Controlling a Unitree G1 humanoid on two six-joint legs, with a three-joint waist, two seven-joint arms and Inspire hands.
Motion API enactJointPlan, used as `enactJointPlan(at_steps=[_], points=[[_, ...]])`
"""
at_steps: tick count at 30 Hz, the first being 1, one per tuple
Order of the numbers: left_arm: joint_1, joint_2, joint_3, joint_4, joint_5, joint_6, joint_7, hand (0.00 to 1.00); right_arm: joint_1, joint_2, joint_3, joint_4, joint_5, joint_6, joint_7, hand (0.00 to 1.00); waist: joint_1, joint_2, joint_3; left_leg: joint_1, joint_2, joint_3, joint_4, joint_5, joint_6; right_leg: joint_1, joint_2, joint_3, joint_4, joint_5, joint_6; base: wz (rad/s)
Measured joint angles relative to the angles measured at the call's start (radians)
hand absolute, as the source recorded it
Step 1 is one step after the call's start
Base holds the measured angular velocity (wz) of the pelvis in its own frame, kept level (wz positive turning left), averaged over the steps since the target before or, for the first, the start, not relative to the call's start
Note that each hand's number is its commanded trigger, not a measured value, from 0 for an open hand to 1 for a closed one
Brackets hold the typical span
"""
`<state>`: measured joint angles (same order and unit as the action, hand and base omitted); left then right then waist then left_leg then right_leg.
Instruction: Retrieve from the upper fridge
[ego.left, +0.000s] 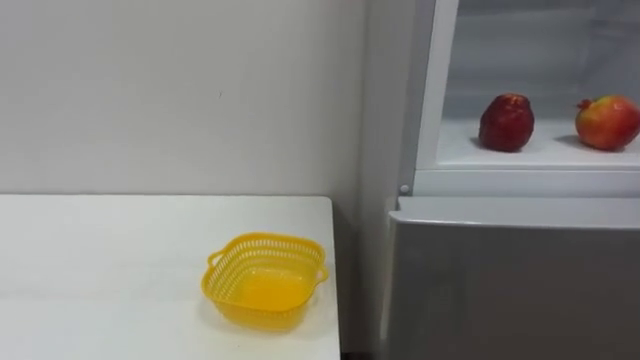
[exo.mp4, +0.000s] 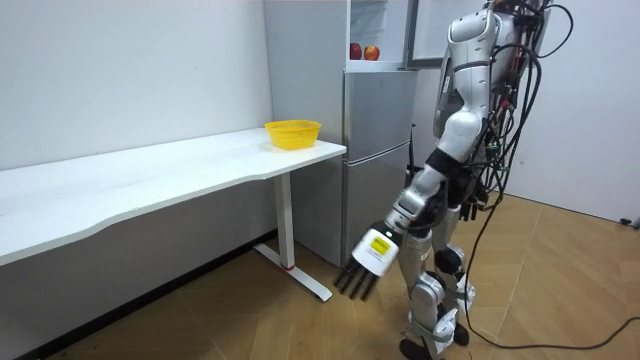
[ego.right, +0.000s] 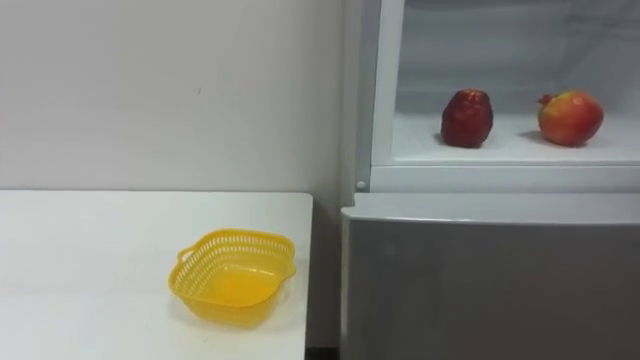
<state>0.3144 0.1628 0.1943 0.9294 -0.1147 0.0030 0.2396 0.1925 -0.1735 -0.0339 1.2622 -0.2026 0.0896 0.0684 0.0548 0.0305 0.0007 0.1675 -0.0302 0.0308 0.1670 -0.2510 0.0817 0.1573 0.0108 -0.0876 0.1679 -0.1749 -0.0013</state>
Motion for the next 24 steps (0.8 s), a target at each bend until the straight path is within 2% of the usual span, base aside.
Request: enactJointPlan(at_steps=[1,3,6,10,13,15,16,19,20,22,24], points=[[0.005,0.000,-0.001,0.032,0.005,0.013,-0.017,0.00,-0.003,-0.002,-0.001,0.001,0.005,0.000,-0.002,0.00,0.000,-0.005,0.0035,0.000,0.000,0.000,-0.003,0.000,0.000,0.000,0.000,0.001,0.001,-0.001,0.000,0.00],[0.006,0.000,-0.002,0.067,0.043,0.028,-0.037,0.00,-0.010,-0.005,-0.029,-0.001,0.021,0.000,-0.008,0.00,0.001,-0.004,0.0030,0.000,0.000,0.000,-0.004,0.000,0.000,0.000,0.000,0.002,0.000,-0.001,0.000,0.00],[0.006,-0.003,-0.011,0.090,0.094,0.044,-0.072,0.00,-0.026,-0.006,-0.073,-0.033,0.079,-0.001,-0.050,0.00,-0.001,-0.007,0.0072,-0.003,-0.001,0.001,0.002,0.000,0.000,0.002,-0.001,0.001,0.000,-0.001,0.000,0.00],[-0.003,-0.005,-0.074,0.106,0.161,0.062,-0.113,0.00,-0.062,-0.005,-0.078,-0.175,0.217,-0.007,-0.114,0.00,-0.028,-0.012,0.0081,-0.009,-0.002,0.003,0.010,0.001,-0.002,0.000,-0.002,0.006,-0.002,-0.002,-0.001,-0.01],[-0.027,-0.007,-0.078,0.109,0.199,0.061,-0.154,0.00,-0.082,0.001,-0.114,-0.349,0.252,-0.011,-0.165,0.00,-0.035,-0.026,0.0038,-0.021,-0.004,0.007,0.020,0.002,-0.003,-0.002,-0.004,0.005,-0.012,-0.005,-0.004,0.00],[-0.033,-0.007,-0.073,0.109,0.229,0.060,-0.168,0.00,-0.087,0.001,-0.141,-0.502,0.268,-0.016,-0.207,0.00,-0.039,-0.026,0.0038,-0.022,-0.004,0.008,0.022,0.002,-0.004,-0.003,-0.004,0.006,-0.015,-0.004,-0.006,0.00],[-0.040,-0.007,-0.070,0.107,0.247,0.057,-0.169,0.00,-0.104,-0.002,-0.149,-0.581,0.272,-0.039,-0.242,0.00,-0.042,-0.026,0.0035,-0.022,-0.004,0.013,0.022,0.002,-0.004,-0.004,-0.004,0.009,-0.015,-0.004,-0.006,-0.06],[-0.037,-0.007,-0.051,0.103,0.254,0.047,-0.183,0.00,-0.111,-0.006,-0.154,-0.873,0.284,-0.064,-0.324,0.00,-0.043,-0.032,0.0027,-0.038,-0.002,0.022,0.019,0.002,-0.004,-0.025,-0.002,0.014,-0.015,-0.004,-0.006,-0.08],[-0.037,-0.006,-0.047,0.103,0.259,0.044,-0.184,0.00,-0.112,-0.016,-0.154,-0.954,0.292,-0.095,-0.350,0.00,-0.045,-0.037,0.0018,-0.040,-0.002,0.022,0.019,0.003,-0.005,-0.028,-0.001,0.014,-0.016,-0.004,-0.006,0.00],[-0.032,-0.004,-0.037,0.103,0.278,0.040,-0.188,0.00,-0.120,-0.023,-0.157,-1.047,0.258,-0.114,-0.390,0.00,-0.045,-0.045,-0.0007,-0.039,-0.001,0.022,0.017,0.003,-0.005,-0.029,-0.001,0.010,-0.014,-0.004,-0.006,0.00],[-0.023,-0.004,-0.032,0.103,0.285,0.040,-0.193,0.00,-0.126,-0.026,-0.168,-1.117,0.234,-0.127,-0.420,0.00,-0.045,-0.052,0.0011,-0.039,0.000,0.022,0.017,0.003,-0.005,-0.029,0.000,0.007,-0.015,-0.004,-0.006,0.00]])
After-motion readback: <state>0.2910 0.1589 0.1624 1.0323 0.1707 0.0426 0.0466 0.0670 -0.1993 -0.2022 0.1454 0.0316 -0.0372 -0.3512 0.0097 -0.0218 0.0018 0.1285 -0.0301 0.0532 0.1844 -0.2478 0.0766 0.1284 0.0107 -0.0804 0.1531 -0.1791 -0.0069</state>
